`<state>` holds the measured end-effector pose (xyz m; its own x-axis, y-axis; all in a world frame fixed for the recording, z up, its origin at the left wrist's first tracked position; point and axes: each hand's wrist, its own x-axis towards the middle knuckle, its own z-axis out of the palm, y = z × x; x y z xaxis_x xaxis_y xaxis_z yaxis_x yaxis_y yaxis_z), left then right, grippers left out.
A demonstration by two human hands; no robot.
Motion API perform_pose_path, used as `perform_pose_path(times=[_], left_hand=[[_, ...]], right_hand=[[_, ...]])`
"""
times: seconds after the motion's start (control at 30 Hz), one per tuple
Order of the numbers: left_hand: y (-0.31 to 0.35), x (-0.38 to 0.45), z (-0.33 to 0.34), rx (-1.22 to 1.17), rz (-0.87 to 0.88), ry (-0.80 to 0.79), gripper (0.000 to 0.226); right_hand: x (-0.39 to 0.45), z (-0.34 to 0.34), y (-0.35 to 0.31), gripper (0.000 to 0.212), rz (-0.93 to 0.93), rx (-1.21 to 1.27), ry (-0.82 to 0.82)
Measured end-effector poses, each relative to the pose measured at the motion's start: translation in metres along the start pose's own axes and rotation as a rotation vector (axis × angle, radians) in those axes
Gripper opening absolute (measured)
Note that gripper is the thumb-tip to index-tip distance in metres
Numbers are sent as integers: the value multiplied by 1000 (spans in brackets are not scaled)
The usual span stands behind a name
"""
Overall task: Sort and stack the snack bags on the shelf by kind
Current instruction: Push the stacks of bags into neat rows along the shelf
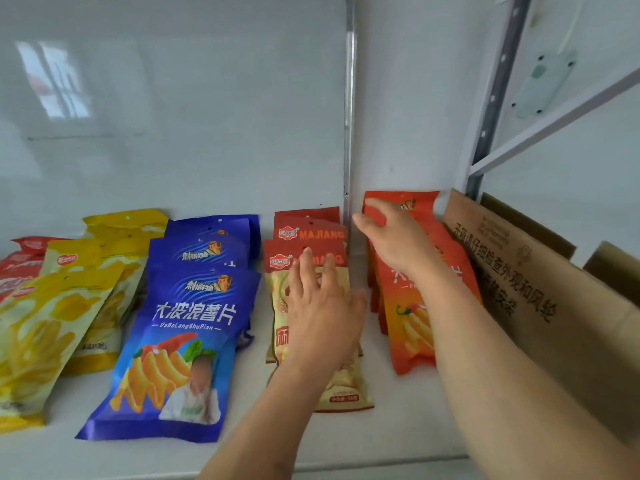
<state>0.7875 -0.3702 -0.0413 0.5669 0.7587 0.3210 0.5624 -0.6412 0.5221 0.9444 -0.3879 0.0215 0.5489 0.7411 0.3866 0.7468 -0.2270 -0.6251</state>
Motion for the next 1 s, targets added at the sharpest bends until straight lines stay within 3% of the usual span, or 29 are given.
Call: perform_pose_path(times=[0.2,0.37,0.47,0.67,1.0], left_hand=[[43,22,49,-401,6,-108,77],[55,49,80,-587,-253,-186,88],[55,66,85,-722,-408,-200,81],[58,90,90,-856,-514,-210,76],[52,101,95,-854,-530,-274,54]], right_hand=[[-25,-23,62,63,208,-64,174],[-40,-25,105,79,423,-4,116],[-39,-24,112,79,495,98,109],[-23,-24,128,91,618,262,76],[-16,-15,139,65,610,488,41]])
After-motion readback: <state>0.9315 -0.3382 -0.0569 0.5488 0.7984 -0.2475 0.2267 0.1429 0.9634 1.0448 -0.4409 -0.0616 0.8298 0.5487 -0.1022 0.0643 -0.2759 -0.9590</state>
